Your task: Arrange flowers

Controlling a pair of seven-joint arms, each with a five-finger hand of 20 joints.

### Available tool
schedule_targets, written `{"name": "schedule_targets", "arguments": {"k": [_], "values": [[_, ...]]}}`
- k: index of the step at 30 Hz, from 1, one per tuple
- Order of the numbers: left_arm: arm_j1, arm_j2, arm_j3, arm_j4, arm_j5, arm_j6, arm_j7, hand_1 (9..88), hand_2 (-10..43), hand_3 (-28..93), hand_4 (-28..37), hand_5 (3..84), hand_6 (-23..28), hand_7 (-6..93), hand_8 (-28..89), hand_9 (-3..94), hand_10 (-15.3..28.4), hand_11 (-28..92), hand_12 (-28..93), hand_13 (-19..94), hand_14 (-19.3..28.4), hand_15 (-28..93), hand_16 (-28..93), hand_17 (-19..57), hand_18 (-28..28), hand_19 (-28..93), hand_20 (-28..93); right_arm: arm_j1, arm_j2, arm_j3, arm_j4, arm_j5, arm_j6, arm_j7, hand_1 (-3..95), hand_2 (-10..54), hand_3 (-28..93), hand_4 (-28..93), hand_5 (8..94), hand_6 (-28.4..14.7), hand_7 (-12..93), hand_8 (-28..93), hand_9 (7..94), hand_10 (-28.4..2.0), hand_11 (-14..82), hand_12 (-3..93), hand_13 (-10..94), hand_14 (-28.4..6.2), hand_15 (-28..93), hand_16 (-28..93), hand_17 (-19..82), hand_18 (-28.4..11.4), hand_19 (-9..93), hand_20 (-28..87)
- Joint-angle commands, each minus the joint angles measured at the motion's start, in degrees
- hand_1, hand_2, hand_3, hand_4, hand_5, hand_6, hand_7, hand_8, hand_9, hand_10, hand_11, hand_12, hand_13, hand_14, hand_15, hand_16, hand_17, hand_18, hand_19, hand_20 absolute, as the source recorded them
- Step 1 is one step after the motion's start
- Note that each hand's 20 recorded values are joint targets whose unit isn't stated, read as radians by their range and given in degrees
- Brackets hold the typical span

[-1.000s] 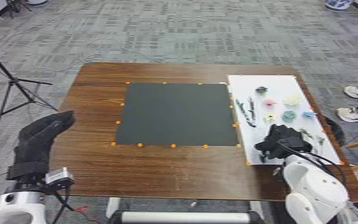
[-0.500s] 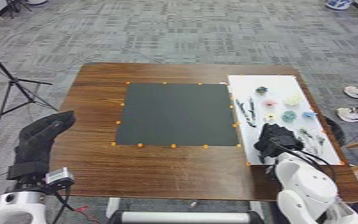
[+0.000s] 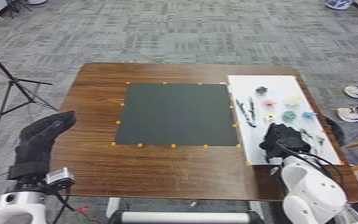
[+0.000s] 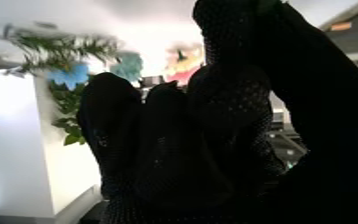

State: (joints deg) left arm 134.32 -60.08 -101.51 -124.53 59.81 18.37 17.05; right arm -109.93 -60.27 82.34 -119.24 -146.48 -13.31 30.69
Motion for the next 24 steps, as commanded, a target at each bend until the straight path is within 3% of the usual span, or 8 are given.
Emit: {"name": "schedule_targets", "arguments": {"k": [1,7,9,12,15,17,20,24], "values": [[0.6,-0.28,-0.05,-0.48,0.02,-0.53,-0.35,30.5,-3.2,70,-13.8,52.8,3.2,19.7,-7,48.8,13.0,23,15,39,15.9,18,1,9.2,9.0,6,17,-0.1,0.6,1.2,-2.8,0.5,2.1,-0.6,46.9,-9.5,67,2,80.0,1.3,39,31,93.3,-5.2,54.5,36.8,94,-2.2,76,39,65,-19.7,93,65],[1.0,0.09,-0.96,0.43,0.19,-0.24,-0.55,30.5,-3.2,70,-13.7,52.8,3.2,19.7,-7,48.7,13.0,23,15,39,15.8,18,1,9.2,9.0,6,17,1.2,0.0,0.2,-4.1,3.2,2.5,-1.5,47.0,-9.5,67,2,79.9,1.3,40,31,93.2,-5.1,55.1,36.9,94,-2.2,76,40,65,-19.7,93,65],[1.5,0.81,-1.56,1.08,-0.35,0.31,-0.57,30.4,-3.2,70,-13.6,52.8,3.3,19.8,-7,48.8,13.0,23,15,39,15.8,18,1,9.2,9.0,6,17,2.7,-0.4,-0.9,-4.2,3.8,2.2,-2.5,46.9,-9.5,67,2,79.9,1.2,40,31,93.2,-5.0,55.3,36.8,94,-2.3,76,40,65,-19.6,93,65],[2.0,1.43,-2.75,2.21,-0.14,1.12,-0.50,30.3,-3.4,70,-13.7,52.8,3.2,19.7,-7,48.8,13.0,23,15,39,15.8,18,1,9.2,9.1,6,17,6.2,-0.4,-3.7,-4.3,6.0,1.5,-3.2,46.9,-9.5,67,2,79.9,1.2,40,30,93.3,-5.0,55.3,36.8,94,-2.3,76,40,65,-19.5,93,66],[2.2,2.25,-3.55,3.66,-0.64,2.83,0.03,29.9,-3.4,70,-14.0,52.9,3.1,19.9,-7,49.0,13.0,23,15,39,15.7,18,1,9.2,9.1,6,17,10.6,-0.2,-7.4,-4.1,6.8,1.0,-3.8,46.9,-9.5,67,2,79.9,1.2,41,30,93.3,-5.0,55.3,36.8,94,-2.2,76,40,65,-19.5,93,66],[1.7,3.03,-3.76,4.70,-1.26,3.62,0.20,29.8,-3.4,70,-14.3,53.2,3.1,20.1,-7,49.2,13.0,23,15,39,15.6,18,1,9.3,9.0,6,17,13.9,-0.4,-10.2,-3.8,7.7,0.7,-4.1,47.0,-9.5,67,2,79.9,1.3,41,30,93.3,-4.9,55.3,36.8,94,-2.2,77,40,65,-19.4,93,66],[0.8,4.44,-3.85,6.06,-0.97,3.95,-0.02,29.6,-3.3,70,-14.7,53.4,3.1,20.3,-7,49.6,13.0,23,15,39,15.6,18,1,9.5,8.9,6,17,18.5,-1.5,-14.0,-2.8,7.9,0.6,-4.6,47.0,-9.5,67,2,79.9,1.2,41,30,93.3,-4.9,55.4,36.8,94,-2.2,77,40,65,-19.6,93,66],[0.2,5.49,-3.75,6.64,-0.48,3.91,-0.28,29.5,-3.2,70,-15.2,53.7,3.1,20.6,-7,49.8,13.1,23,15,39,15.5,18,1,9.7,8.8,5,17,23.4,-3.7,-18.3,-0.6,8.2,0.2,-5.4,47.0,-9.5,67,2,80.0,1.2,41,30,93.4,-4.9,55.4,36.7,94,-2.2,77,40,65,-19.6,93,66]]}}
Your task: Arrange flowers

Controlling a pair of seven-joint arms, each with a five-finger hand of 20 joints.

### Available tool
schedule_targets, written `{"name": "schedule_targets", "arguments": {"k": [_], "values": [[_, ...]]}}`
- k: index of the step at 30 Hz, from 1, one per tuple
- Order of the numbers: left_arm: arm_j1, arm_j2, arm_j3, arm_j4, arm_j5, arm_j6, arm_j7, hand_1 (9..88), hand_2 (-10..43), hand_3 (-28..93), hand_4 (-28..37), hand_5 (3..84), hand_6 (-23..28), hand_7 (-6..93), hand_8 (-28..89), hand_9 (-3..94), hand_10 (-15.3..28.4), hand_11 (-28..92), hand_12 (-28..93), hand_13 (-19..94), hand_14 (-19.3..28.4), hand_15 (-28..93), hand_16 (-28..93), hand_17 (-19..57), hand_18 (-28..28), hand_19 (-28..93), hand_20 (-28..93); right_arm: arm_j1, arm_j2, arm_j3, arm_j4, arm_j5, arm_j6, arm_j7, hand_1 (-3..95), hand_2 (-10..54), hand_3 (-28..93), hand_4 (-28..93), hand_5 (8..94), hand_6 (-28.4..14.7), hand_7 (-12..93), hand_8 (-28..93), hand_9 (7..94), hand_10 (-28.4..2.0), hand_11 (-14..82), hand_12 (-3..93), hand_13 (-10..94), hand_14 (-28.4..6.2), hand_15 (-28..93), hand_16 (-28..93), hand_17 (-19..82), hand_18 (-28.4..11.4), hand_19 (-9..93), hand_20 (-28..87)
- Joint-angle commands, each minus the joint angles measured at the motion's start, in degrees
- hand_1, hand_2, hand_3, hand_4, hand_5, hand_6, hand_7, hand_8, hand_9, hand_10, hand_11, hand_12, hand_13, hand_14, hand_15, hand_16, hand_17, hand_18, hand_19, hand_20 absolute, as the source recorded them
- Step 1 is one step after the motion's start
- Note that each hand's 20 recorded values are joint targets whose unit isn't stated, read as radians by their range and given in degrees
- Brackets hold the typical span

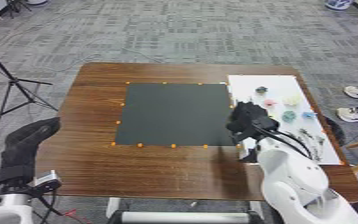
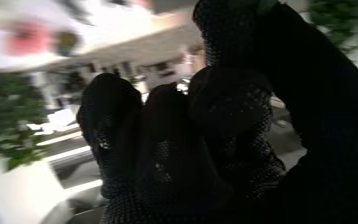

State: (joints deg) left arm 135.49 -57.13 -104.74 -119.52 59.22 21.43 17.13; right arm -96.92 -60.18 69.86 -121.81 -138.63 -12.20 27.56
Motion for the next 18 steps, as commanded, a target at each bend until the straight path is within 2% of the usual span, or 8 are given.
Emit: {"name": "schedule_targets", "arguments": {"k": [1,5,7,10,18], "values": [[-1.3,2.80,-0.25,1.83,0.06,0.99,-0.25,29.5,-3.1,70,-15.3,53.8,3.1,20.6,-7,49.9,13.1,23,15,39,15.5,18,1,9.7,8.7,5,17,11.5,-4.2,-6.7,2.7,0.7,-1.2,-2.4,47.0,-9.5,67,2,80.0,1.2,41,30,93.4,-4.9,55.4,36.6,94,-2.2,77,40,66,-19.6,93,66],[-2.1,3.71,0.94,2.70,-0.49,1.47,-0.12,28.9,-1.5,71,-16.9,54.1,3.0,20.7,-7,50.0,13.1,23,15,39,15.4,18,1,9.8,8.7,5,17,13.7,-6.2,-9.7,5.1,0.3,-1.0,-3.6,46.9,-9.5,67,2,80.1,1.2,41,30,93.5,-4.9,55.4,36.6,94,-2.2,77,40,66,-19.5,93,66],[-2.4,3.91,1.65,3.06,-0.93,1.57,0.07,28.5,1.6,71,-18.0,54.7,2.5,20.9,-8,50.2,13.3,23,15,39,15.4,18,1,9.9,8.6,5,17,15.4,-6.4,-11.9,6.5,-0.3,-1.0,-4.3,46.9,-9.5,67,2,80.0,1.2,41,30,93.5,-4.9,55.3,36.7,94,-2.2,77,39,66,-19.4,93,66],[-3.3,4.20,2.59,3.53,-0.83,1.37,0.04,27.8,4.3,72,-20.1,55.0,2.1,21.1,-8,50.7,13.5,23,15,40,15.3,18,1,10.0,8.6,5,18,17.6,-6.9,-14.8,8.4,-0.1,-1.4,-4.8,47.0,-9.5,67,2,80.0,1.2,41,30,93.5,-4.9,55.4,36.7,94,-2.1,77,39,66,-19.3,93,66],[-5.5,4.99,4.44,4.56,-0.92,1.05,-0.04,27.1,5.3,72,-21.4,55.2,2.2,21.1,-8,51.0,13.7,23,15,40,15.2,18,1,10.1,8.4,5,18,21.4,-9.8,-19.5,12.5,-1.5,-0.9,-6.0,47.0,-9.5,67,2,80.2,1.2,41,29,93.6,-4.9,55.5,36.4,94,-2.1,77,39,66,-19.5,93,66]]}}
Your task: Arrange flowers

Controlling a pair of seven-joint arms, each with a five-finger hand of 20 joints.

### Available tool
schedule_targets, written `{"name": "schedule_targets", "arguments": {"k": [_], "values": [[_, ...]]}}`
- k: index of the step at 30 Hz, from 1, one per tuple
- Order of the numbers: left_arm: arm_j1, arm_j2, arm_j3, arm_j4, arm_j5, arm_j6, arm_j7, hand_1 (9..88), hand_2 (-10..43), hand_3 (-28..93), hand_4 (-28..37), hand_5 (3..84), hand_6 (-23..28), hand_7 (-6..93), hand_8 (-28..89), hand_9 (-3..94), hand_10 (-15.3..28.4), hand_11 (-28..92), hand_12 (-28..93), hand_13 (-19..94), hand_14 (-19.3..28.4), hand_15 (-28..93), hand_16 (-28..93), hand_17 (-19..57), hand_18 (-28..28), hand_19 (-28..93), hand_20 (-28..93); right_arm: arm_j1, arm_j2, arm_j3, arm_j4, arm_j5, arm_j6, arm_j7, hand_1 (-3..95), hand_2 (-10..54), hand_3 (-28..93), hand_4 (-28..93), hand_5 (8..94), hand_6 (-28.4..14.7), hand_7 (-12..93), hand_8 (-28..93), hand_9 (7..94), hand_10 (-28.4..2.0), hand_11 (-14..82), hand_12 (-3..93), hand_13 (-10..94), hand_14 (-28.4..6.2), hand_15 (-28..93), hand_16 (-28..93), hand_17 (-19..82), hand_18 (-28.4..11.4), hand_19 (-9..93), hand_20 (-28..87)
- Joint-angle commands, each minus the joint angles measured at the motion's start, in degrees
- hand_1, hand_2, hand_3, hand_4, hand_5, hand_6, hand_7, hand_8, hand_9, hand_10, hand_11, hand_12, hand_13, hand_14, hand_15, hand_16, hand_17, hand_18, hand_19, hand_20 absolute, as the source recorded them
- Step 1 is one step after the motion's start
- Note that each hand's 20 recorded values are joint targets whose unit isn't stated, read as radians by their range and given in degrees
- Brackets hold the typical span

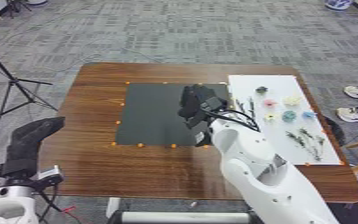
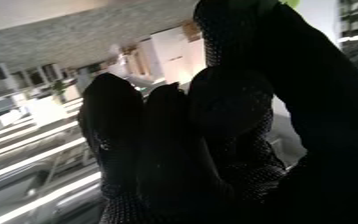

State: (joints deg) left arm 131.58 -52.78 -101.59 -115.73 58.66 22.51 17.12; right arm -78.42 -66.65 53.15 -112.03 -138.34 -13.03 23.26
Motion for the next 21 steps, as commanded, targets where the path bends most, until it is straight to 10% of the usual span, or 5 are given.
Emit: {"name": "schedule_targets", "arguments": {"k": [1,7,21], "values": [[-1.5,0.74,1.49,0.77,-0.55,0.02,0.29,27.1,5.3,72,-21.3,55.2,2.2,21.1,-8,51.0,13.7,23,15,40,15.2,18,1,10.1,8.4,5,18,3.3,-3.4,-3.6,3.1,-1.6,0.1,-1.5,47.0,-9.5,67,2,80.2,1.2,41,29,93.6,-4.9,55.5,36.4,94,-2.1,77,39,66,-19.5,93,66],[-4.7,0.58,3.83,2.39,-0.32,-0.75,-0.26,26.8,4.6,72,-21.2,55.2,2.5,20.8,-8,51.0,13.7,23,15,40,15.2,18,1,10.1,8.4,5,18,4.8,-7.3,-3.8,8.0,-3.1,0.0,-2.8,47.0,-9.5,67,2,80.2,1.2,41,29,93.6,-4.9,55.8,36.3,94,-2.1,77,39,66,-19.5,93,67],[-5.9,-0.66,5.52,3.12,-0.62,0.11,0.00,26.5,4.0,72,-21.4,54.9,2.7,20.7,-8,50.9,13.6,23,15,39,15.0,18,1,10.1,8.2,5,18,2.2,-19.8,2.5,14.8,-6.7,2.0,-3.5,47.0,-9.5,68,3,80.1,1.4,42,28,93.7,-4.8,56.1,36.2,94,-2.2,78,38,66,-19.5,93,67]]}}
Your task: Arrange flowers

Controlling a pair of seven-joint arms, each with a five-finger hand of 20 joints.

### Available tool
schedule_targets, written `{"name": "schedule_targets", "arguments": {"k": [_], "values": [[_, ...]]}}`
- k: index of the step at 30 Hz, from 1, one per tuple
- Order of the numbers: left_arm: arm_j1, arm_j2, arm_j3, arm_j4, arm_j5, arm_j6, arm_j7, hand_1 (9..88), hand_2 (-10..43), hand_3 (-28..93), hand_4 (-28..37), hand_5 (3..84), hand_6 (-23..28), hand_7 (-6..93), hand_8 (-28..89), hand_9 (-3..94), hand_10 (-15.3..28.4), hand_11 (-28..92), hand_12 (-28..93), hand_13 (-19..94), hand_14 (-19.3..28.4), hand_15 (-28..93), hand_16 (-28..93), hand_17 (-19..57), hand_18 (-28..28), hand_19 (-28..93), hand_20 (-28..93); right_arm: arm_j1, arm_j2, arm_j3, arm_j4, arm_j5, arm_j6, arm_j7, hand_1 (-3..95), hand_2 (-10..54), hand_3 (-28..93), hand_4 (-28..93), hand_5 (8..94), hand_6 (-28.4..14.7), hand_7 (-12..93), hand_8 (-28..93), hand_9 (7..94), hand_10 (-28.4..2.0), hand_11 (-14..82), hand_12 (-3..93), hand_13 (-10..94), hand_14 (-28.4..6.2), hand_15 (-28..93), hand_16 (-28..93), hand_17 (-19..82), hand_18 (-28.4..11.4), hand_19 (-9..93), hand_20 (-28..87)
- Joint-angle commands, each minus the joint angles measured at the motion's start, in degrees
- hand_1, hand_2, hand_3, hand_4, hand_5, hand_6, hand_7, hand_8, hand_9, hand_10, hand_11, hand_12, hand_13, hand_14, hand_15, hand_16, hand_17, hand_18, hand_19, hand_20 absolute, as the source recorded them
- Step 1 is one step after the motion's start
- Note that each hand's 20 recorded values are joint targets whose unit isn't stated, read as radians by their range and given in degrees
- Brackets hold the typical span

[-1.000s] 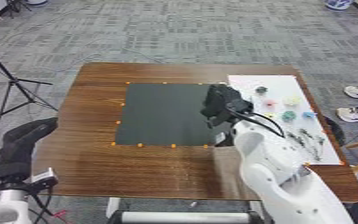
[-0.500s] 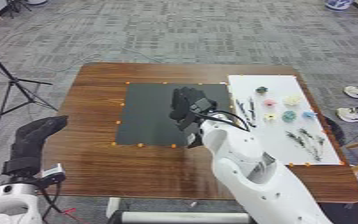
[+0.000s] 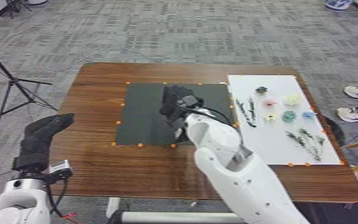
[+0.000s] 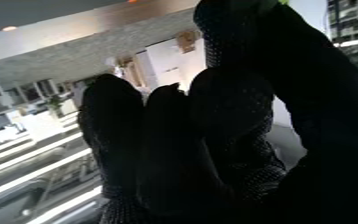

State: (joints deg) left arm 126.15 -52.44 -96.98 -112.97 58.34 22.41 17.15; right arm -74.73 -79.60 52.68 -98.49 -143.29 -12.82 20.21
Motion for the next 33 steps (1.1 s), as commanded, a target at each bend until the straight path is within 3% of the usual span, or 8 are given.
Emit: {"name": "schedule_targets", "arguments": {"k": [1,10,18,33], "values": [[-1.2,-1.02,1.39,0.70,-0.23,0.08,-0.33,26.6,3.9,72,-21.4,54.8,2.7,20.8,-8,50.9,13.6,23,15,39,15.0,18,1,10.1,8.2,5,18,-1.8,-8.0,3.9,1.7,-1.9,1.6,-0.9,47.0,-9.5,68,3,80.1,1.4,42,28,93.7,-4.8,56.2,36.2,94,-2.2,78,38,66,-19.5,93,67],[-1.6,-1.18,2.53,0.62,-0.41,-0.15,0.36,26.4,3.3,72,-20.8,54.7,2.7,20.7,-8,50.8,13.5,23,15,39,15.0,18,1,10.1,8.2,5,18,-2.8,-10.5,3.6,3.5,-4.5,3.1,-2.1,46.9,-9.5,68,3,80.2,1.2,43,28,93.7,-4.8,56.4,36.0,94,-2.0,78,38,66,-19.6,93,67],[-4.8,-0.33,5.18,1.96,-0.60,-0.72,0.62,26.4,2.9,72,-20.6,54.6,2.8,20.7,-8,50.7,13.5,23,15,39,15.0,18,1,9.9,8.3,5,18,-0.7,-12.1,3.0,8.3,-5.1,5.9,-0.3,47.1,-9.5,68,2,80.2,1.2,43,28,93.7,-4.9,56.7,35.5,94,-2.1,78,37,66,-19.6,93,67],[-10.6,1.86,9.22,3.60,-0.82,-1.72,0.17,26.5,2.7,72,-20.5,54.5,2.8,20.9,-8,50.7,13.5,23,15,39,14.9,18,1,9.9,8.3,5,18,3.3,-13.2,1.2,13.4,-4.8,7.6,3.7,47.4,-9.5,68,1,80.0,1.1,44,26,93.7,-4.8,57.0,35.2,94,-2.4,78,37,66,-19.9,93,67]]}}
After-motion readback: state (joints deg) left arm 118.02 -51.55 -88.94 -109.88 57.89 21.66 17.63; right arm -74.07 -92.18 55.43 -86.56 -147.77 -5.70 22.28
